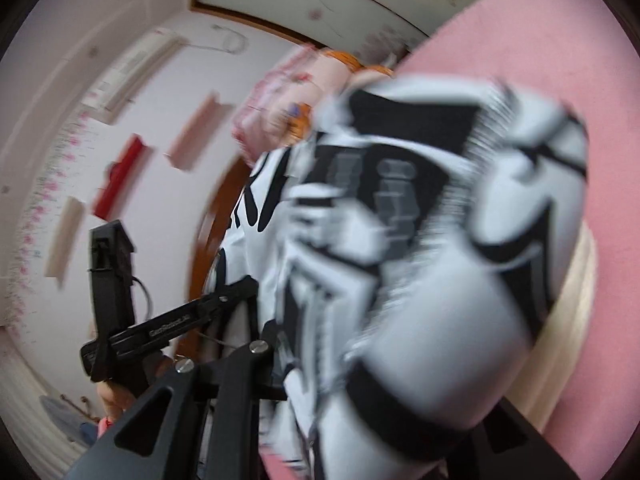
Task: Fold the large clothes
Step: 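Carry the jacket bundle with both grippers onto the clothes stack and release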
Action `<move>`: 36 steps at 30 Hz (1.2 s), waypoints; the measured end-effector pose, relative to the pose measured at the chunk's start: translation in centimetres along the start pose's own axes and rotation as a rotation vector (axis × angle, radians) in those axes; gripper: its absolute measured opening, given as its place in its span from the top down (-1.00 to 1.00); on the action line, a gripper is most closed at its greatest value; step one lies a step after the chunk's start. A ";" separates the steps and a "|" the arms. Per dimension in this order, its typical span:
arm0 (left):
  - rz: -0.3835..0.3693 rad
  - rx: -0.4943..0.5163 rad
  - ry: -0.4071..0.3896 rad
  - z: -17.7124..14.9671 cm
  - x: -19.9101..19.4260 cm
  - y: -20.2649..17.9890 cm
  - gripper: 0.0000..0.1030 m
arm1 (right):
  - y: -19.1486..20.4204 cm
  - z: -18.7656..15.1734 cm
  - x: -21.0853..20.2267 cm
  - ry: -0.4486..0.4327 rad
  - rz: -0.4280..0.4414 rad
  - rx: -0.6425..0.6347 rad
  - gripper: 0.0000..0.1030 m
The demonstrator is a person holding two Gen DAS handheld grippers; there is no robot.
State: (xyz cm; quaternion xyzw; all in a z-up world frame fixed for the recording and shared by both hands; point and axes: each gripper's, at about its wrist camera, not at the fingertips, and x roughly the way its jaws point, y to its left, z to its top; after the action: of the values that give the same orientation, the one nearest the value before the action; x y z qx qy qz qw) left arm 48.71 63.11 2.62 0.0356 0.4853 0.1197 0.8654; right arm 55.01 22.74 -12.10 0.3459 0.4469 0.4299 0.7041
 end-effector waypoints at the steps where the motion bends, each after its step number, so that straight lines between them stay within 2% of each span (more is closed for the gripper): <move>1: 0.013 0.031 -0.003 -0.4 0.8 -0.6 0.23 | -1.1 0.0 0.7 0.013 0.005 0.030 0.63; 4: -0.042 0.028 -0.013 -0.8 2.1 0.3 -0.06 | -4.6 -0.6 1.0 0.000 0.005 0.110 0.62; 6: -0.139 -0.026 -0.023 -2.0 3.8 2.1 -0.35 | -6.3 -1.2 1.1 0.013 -0.030 0.113 0.61; 9: -0.236 -0.097 -0.018 -3.8 6.0 3.6 -0.58 | -9.1 -2.5 0.9 0.039 -0.008 0.105 0.55; 11: -0.253 -0.148 -0.030 -4.7 6.2 4.0 -0.62 | -9.0 -2.7 1.3 0.047 -0.033 0.061 0.53; 14: -0.225 -0.174 -0.063 -5.6 5.7 3.8 -0.72 | -8.8 -3.0 1.2 0.038 -0.068 0.015 0.42; 17: -0.130 -0.163 -0.113 -6.4 4.8 2.9 -0.84 | -8.2 -3.0 1.7 0.028 -0.084 0.016 0.30; 20: 0.015 -0.161 -0.210 -7.5 2.1 1.7 -0.84 | -7.5 -3.5 0.8 0.015 -0.123 0.027 0.06; 22: 0.082 -0.184 -0.251 -8.3 0.4 0.9 -0.83 | -7.1 -4.5 -1.2 0.021 -0.168 0.028 -0.07; 24: 0.072 -0.214 -0.300 -10.5 -2.1 -0.8 -0.83 | -6.5 -5.8 -3.9 0.010 -0.201 -0.005 -0.23; 26: 0.052 -0.221 -0.310 -12.3 -3.7 -2.1 -0.84 | -6.0 -7.1 -6.6 -0.010 -0.255 -0.037 -0.51; 27: 0.046 -0.217 -0.305 -14.2 -5.0 -3.5 -0.84 | -5.8 -8.1 -8.9 -0.025 -0.301 -0.054 -0.55; 32: -0.001 -0.228 -0.216 -22.8 -9.8 -10.1 -0.84 | -5.8 -13.2 -18.7 -0.089 -0.516 -0.130 -0.63; 36: -0.062 -0.245 -0.140 -32.0 -14.7 -16.8 -0.84 | -6.3 -19.5 -28.1 -0.110 -0.694 -0.181 -0.70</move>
State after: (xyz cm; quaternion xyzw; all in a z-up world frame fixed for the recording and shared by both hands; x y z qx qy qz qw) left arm 17.11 41.53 -4.95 -0.0771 0.4064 0.1483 0.8983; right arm 32.28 -3.38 -15.33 0.1325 0.4594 0.1841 0.8588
